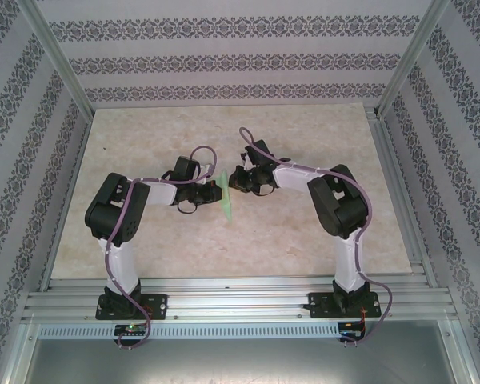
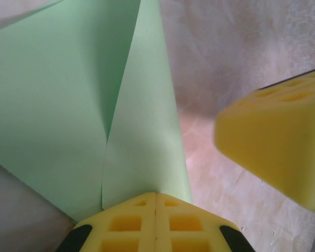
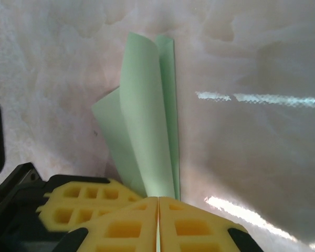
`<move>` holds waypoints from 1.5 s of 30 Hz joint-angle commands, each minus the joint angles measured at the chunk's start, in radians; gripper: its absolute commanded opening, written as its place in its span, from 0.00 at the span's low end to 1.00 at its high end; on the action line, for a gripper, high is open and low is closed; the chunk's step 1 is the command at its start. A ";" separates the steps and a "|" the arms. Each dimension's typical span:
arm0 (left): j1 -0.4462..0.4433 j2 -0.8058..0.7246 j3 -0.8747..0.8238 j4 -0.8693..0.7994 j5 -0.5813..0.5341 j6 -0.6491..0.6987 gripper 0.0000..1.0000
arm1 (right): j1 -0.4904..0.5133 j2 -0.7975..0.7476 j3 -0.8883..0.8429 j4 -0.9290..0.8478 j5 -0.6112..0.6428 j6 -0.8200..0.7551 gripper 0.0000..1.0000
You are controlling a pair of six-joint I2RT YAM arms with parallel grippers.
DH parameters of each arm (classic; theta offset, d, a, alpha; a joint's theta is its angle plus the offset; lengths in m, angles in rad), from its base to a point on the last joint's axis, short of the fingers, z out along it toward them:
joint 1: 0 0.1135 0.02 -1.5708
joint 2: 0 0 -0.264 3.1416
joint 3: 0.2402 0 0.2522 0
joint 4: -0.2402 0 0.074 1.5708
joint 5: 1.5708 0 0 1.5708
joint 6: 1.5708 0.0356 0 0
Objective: Fold a paper plane with a square sheet of paper (fold left side to right side)
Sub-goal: Fold the wing for the fifth time at the center of the table.
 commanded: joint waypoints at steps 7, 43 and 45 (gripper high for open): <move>-0.049 0.121 -0.039 -0.074 -0.172 0.054 0.00 | 0.027 0.046 0.011 0.060 -0.038 0.044 0.09; -0.052 0.114 -0.042 -0.097 -0.191 0.077 0.00 | 0.051 0.008 -0.085 0.007 0.025 0.011 0.11; -0.053 0.113 -0.042 -0.100 -0.193 0.079 0.00 | 0.046 0.002 -0.094 0.023 0.021 0.016 0.11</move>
